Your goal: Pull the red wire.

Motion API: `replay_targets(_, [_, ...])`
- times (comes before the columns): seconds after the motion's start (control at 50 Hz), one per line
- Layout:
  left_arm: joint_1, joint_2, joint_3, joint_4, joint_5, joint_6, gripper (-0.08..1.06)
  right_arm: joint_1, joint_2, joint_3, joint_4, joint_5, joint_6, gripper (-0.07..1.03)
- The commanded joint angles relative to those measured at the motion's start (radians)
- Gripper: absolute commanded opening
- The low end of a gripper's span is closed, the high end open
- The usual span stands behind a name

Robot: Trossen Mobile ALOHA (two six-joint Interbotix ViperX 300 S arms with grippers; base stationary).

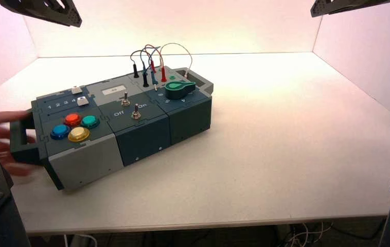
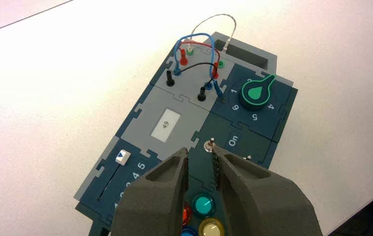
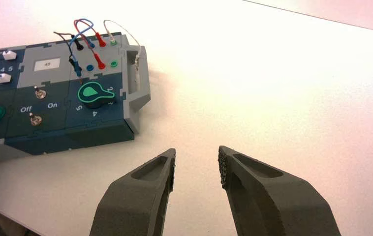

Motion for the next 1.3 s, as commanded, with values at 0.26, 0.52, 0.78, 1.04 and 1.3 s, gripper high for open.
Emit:
replay_targets(0.26, [0.005, 0.002, -0.029, 0.000, -0.005, 0.003, 0.28, 0.005, 0.005, -0.031, 0.005, -0.003, -0.002, 0.47])
replay_targets(0.52, [0.005, 0.003, -0.029, 0.002, -0.008, 0.008, 0.28, 0.005, 0.006, -0.029, 0.005, -0.002, -0.002, 0.47])
replay_targets(0.78, [0.006, 0.002, -0.026, -0.002, -0.006, 0.002, 0.28, 0.017, 0.017, -0.034, 0.005, 0.005, -0.002, 0.47])
replay_targets(1.04, [0.005, 0.002, -0.026, -0.008, 0.000, -0.011, 0.28, 0.133, 0.051, -0.058, 0.003, 0.029, -0.006, 0.47])
replay_targets(1.3, [0.028, 0.012, -0.034, -0.008, 0.017, -0.031, 0.28, 0.184, 0.210, -0.143, 0.003, 0.037, -0.032, 0.46])
